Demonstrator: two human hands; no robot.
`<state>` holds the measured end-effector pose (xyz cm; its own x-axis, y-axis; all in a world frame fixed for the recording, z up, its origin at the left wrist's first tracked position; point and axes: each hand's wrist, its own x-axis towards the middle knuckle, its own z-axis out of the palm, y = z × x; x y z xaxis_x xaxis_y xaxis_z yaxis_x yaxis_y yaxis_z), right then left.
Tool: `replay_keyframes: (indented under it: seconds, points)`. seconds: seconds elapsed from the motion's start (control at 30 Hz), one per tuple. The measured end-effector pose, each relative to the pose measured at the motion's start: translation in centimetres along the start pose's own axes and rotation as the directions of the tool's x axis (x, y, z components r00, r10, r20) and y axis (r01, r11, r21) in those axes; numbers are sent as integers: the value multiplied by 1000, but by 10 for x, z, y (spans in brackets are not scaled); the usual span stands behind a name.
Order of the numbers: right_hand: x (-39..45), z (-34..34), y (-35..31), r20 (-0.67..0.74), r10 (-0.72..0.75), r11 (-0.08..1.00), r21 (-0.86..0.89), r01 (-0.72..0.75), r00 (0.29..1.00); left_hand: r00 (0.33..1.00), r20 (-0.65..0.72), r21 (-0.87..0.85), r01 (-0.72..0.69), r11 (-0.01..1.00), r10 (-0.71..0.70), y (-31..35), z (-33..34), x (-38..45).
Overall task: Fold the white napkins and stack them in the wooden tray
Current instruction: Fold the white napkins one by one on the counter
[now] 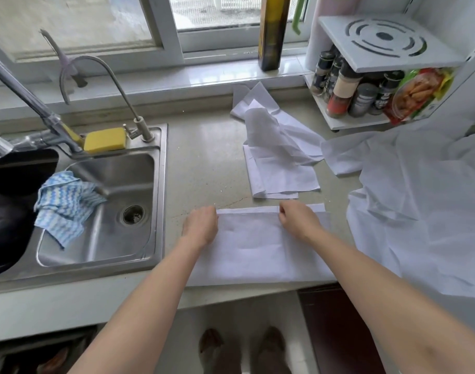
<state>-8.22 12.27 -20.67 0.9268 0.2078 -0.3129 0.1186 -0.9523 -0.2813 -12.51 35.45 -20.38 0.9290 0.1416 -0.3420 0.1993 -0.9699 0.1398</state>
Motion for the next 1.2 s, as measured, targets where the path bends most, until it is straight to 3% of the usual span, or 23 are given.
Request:
replay_keyframes:
  seconds: [0.2,0.6,0.93,1.2]
  points:
    - [3,7,0,-83,-77,997,-2,77,994,999,-26,16,43,999,-42,-1,8,4]
    - [14,11,-5,-50,-59,988,-142,52,997,977,117,65,173,983,-180,1,-1,18]
    - [12,6,-8,-38,-87,972,-222,76,995,985,111,196,113,974,-136,5,-5,21]
    - [16,3,-14,-26,-46,964,-264,38,999,987,98,201,106,974,-128,3,-5,23]
